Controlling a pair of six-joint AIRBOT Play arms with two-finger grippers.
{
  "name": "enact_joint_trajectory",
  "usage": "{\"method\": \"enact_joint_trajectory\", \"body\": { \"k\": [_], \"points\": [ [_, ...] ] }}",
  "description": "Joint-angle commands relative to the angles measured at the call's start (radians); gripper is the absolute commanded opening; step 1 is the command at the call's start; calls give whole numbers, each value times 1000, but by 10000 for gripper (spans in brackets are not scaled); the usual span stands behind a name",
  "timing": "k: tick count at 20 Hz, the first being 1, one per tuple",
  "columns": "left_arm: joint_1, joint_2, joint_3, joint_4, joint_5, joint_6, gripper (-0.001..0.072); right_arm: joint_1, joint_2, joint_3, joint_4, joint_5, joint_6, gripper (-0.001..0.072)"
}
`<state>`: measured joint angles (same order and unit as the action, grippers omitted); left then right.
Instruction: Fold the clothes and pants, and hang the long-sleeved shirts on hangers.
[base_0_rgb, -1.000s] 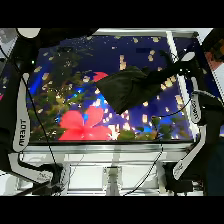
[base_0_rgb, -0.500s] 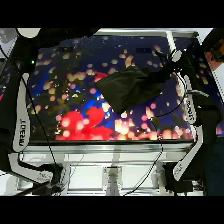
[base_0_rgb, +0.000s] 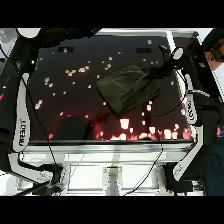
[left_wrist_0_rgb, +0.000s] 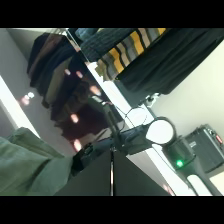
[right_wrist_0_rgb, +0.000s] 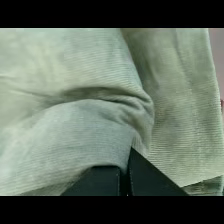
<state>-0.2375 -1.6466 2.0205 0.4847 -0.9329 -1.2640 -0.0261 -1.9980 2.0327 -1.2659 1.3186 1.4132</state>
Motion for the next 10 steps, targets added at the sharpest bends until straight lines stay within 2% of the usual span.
{"method": "enact_joint_trajectory", "body": {
  "k": [1,5,10],
  "points": [
    [0,0,0,0,-4,0,44,1,87,1,43,-38,11,12],
    [0,0,0,0,-5,-3,44,-14,190,1,2,-13,16,13],
    [0,0,0,0,-29,-3,44,-80,203,-35,-80,50,48,13]
  ]
}}
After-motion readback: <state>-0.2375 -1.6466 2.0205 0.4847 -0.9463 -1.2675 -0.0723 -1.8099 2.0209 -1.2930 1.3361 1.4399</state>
